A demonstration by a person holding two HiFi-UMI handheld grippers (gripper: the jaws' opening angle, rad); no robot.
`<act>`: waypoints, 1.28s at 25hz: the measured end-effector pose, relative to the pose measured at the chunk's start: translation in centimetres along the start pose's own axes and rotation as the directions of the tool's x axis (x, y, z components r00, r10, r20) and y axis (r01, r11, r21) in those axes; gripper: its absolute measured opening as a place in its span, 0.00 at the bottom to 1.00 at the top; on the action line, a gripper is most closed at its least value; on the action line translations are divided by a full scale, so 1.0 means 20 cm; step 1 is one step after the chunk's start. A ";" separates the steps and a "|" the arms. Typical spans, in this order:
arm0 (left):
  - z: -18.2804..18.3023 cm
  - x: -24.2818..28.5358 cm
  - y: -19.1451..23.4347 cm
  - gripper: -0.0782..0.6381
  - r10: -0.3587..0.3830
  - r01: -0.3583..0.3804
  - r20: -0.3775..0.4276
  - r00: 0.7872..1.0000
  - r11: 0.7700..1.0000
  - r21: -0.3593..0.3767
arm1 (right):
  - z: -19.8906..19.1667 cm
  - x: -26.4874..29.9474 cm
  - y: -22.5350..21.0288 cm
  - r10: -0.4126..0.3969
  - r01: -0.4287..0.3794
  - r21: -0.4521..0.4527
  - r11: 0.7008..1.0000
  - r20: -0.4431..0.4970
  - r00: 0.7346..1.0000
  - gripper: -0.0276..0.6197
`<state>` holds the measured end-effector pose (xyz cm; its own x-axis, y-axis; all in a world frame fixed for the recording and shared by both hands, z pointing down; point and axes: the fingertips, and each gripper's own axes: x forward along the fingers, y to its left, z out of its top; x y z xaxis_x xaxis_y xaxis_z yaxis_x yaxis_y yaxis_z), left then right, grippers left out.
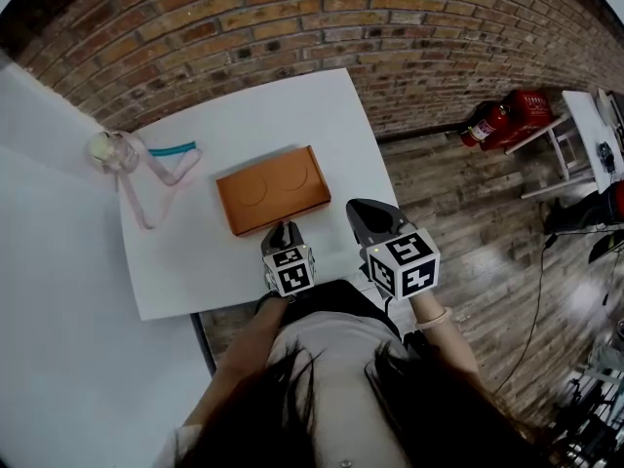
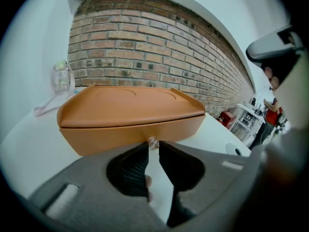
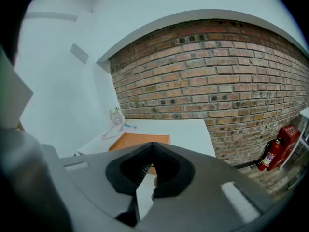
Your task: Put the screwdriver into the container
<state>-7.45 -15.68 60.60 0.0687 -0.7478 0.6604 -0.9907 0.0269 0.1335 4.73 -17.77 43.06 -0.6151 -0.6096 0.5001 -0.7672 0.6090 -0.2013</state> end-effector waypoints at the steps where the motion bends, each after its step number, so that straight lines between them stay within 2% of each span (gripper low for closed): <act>1: 0.00 0.00 0.00 0.20 0.000 0.000 0.000 1.000 1.000 0.000 | 0.00 0.00 0.00 0.000 0.000 -0.001 1.000 0.000 1.000 0.05; 11: 0.02 0.03 0.01 0.20 -0.014 0.014 0.003 1.000 1.000 -0.001 | 0.02 0.01 0.00 -0.011 0.011 -0.003 1.000 0.002 1.000 0.05; 15: 0.02 0.03 0.00 0.21 -0.041 0.041 -0.005 0.999 0.999 0.026 | 0.01 0.00 0.01 -0.015 0.015 -0.002 1.000 -0.001 1.000 0.05; 20: 0.01 0.03 -0.02 0.27 -0.076 0.077 -0.024 0.997 0.995 0.055 | 0.00 -0.02 0.05 -0.017 0.017 -0.005 1.000 0.001 1.000 0.05; 27: -0.04 -0.01 -0.03 0.28 -0.094 0.098 -0.055 0.994 0.993 0.062 | -0.03 -0.07 0.09 -0.029 0.029 -0.008 1.000 -0.002 1.000 0.05; 32: -0.06 -0.05 0.00 0.28 -0.098 0.102 -0.049 0.994 0.992 0.072 | -0.05 -0.08 0.14 -0.034 0.034 -0.011 0.999 -0.001 0.999 0.05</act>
<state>-7.30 -14.11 60.91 0.1714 -0.7132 0.6796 -0.9844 -0.0970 0.1466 3.81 -14.61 42.43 -0.5885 -0.6294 0.5075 -0.7856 0.5936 -0.1748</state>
